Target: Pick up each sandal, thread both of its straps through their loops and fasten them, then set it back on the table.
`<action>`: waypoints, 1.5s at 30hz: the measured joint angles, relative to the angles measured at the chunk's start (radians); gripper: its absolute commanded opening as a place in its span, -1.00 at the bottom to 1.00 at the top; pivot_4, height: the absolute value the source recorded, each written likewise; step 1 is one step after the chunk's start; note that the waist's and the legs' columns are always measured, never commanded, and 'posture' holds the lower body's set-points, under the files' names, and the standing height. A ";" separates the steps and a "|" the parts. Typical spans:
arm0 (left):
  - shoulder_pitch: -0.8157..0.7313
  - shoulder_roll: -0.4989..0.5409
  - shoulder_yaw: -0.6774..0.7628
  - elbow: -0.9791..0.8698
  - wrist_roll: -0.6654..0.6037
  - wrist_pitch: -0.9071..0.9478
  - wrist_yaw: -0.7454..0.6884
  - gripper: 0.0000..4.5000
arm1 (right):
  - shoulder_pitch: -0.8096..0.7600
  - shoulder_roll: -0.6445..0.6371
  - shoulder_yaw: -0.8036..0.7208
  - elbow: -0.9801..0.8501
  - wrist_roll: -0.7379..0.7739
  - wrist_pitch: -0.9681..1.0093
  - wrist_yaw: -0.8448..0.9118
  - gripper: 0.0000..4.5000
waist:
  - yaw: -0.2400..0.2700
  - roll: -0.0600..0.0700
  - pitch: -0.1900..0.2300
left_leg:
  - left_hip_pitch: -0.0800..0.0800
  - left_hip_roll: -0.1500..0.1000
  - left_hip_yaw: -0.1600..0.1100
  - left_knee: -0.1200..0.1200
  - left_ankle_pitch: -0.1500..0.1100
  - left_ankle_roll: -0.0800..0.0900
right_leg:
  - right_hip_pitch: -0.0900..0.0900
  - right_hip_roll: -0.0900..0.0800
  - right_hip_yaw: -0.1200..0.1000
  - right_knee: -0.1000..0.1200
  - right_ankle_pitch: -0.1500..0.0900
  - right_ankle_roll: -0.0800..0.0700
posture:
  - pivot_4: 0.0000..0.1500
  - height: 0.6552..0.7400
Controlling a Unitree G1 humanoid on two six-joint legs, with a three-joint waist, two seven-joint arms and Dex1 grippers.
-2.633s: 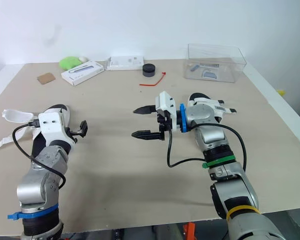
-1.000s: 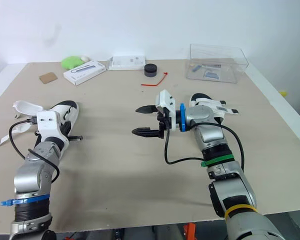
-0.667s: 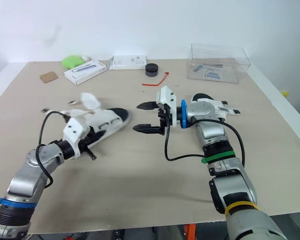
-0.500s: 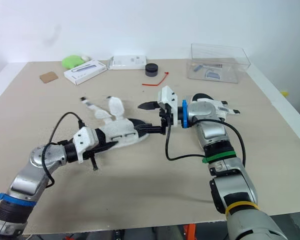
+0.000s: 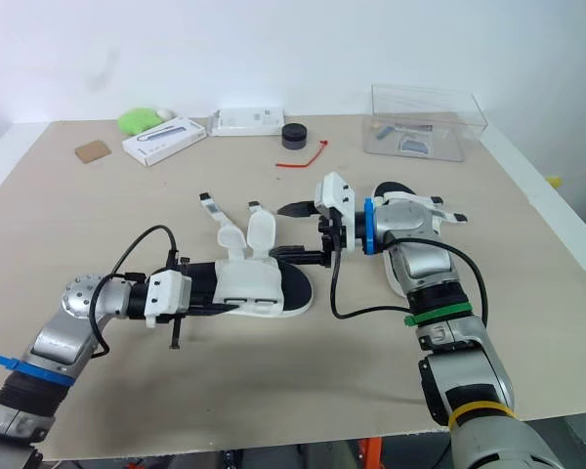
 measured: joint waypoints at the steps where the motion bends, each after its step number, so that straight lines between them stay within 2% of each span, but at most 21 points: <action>1: 0.026 0.005 -0.001 -0.030 -0.007 0.003 -0.004 -0.98 | 0.002 -0.003 -0.001 -0.011 0.000 0.007 -0.004 1.00 | 0.000 0.000 0.000 | 0.000 0.000 0.000 0.000 0.000 0.000 | 0.000 0.000 0.000 0.000 0.000 0.000 | 1.00 1.00; 8: 0.106 0.029 0.000 -0.120 -0.016 0.036 0.031 -0.98 | 0.012 -0.012 -0.004 -0.030 0.003 0.027 -0.009 1.00 | 0.000 0.000 0.000 | 0.001 0.001 0.000 0.000 0.000 0.001 | 0.000 0.001 0.000 0.001 0.000 0.000 | 1.00 1.00; 17: 0.153 0.028 0.012 -0.216 -0.016 0.181 0.168 -0.98 | 0.012 -0.011 -0.004 -0.030 0.003 0.031 -0.007 1.00 | -0.001 0.000 0.000 | 0.001 0.003 0.000 0.000 0.000 0.002 | 0.000 0.003 0.000 0.001 -0.001 -0.002 | 1.00 1.00; 28: 0.158 0.049 0.013 -0.255 -0.038 0.248 0.172 -0.98 | 0.042 -0.044 -0.004 -0.063 0.012 0.061 0.020 1.00 | 0.000 0.000 0.000 | 0.002 0.003 0.000 0.000 0.000 0.002 | 0.000 0.004 -0.001 0.001 -0.001 -0.002 | 1.00 1.00; 31: 0.148 0.074 0.018 -0.258 -0.067 0.275 0.149 -0.55 | 0.063 -0.071 -0.004 -0.085 0.013 0.067 0.032 0.60 | 0.000 0.000 0.000 | 0.002 0.003 0.000 0.000 0.000 0.002 | 0.000 0.004 0.000 0.001 -0.001 -0.001 | 1.00 1.00; 38: 0.121 0.106 0.022 -0.264 -0.130 0.323 0.087 0.98 | 0.128 -0.130 -0.007 -0.171 0.035 0.121 0.053 -0.95 | 0.001 0.000 0.000 | 0.002 0.004 0.000 0.000 0.000 0.002 | 0.000 0.005 0.000 0.001 -0.004 0.003 | 1.00 1.00; 45: 0.139 0.196 0.116 -0.370 -0.285 0.519 0.080 0.99 | 0.274 -0.148 0.001 -0.387 0.080 0.242 -0.005 -0.98 | 0.000 0.000 0.000 | 0.002 0.005 0.000 0.000 0.000 0.002 | 0.000 0.006 -0.001 0.001 -0.004 0.003 | 1.00 1.00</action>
